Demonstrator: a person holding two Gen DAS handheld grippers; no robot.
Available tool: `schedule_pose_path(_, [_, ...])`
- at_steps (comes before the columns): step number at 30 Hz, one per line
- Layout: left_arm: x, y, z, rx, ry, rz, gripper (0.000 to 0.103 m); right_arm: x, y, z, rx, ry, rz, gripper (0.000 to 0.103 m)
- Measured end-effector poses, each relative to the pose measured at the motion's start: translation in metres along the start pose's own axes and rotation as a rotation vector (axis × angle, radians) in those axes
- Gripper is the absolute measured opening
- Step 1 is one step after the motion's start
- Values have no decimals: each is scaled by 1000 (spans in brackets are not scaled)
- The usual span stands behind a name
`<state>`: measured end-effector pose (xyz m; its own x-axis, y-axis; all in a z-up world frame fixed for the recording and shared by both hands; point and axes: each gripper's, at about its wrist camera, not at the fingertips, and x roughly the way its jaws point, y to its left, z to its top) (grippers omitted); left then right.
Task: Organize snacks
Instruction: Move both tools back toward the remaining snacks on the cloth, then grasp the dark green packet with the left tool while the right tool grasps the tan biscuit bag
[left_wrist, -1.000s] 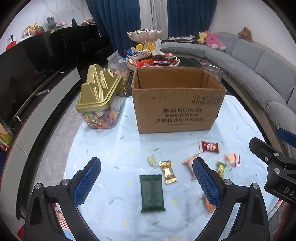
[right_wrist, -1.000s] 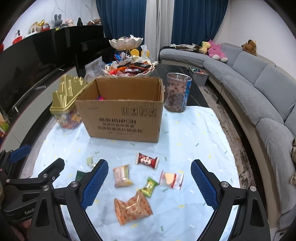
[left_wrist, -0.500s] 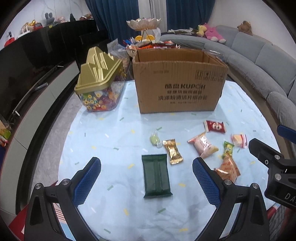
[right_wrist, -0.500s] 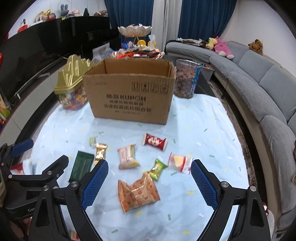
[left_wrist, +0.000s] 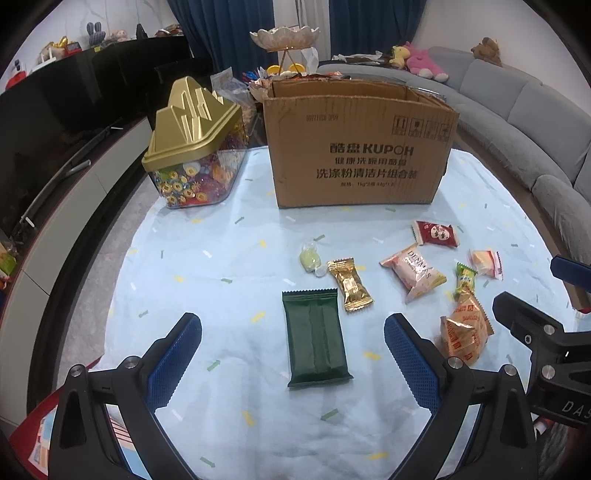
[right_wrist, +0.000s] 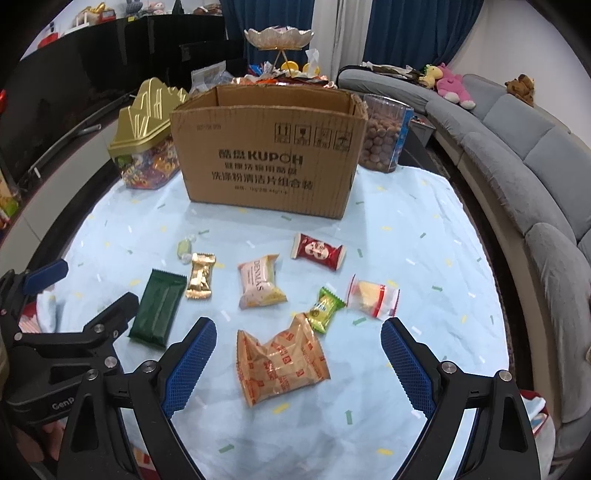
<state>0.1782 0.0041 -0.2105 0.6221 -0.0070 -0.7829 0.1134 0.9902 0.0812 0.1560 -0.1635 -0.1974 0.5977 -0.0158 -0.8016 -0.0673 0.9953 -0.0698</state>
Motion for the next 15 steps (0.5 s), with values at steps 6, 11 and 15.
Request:
schedule_pose_path(6, [15, 4, -6, -10, 17, -8, 101, 12, 3, -6, -14, 25, -8, 92])
schedule_pose_path(11, [25, 4, -11, -10, 40, -17, 101, 22, 5, -10, -24, 45, -6, 92])
schedule_pose_path(15, [34, 2, -14, -3, 54, -13, 101, 30, 5, -12, -21, 63, -7, 92])
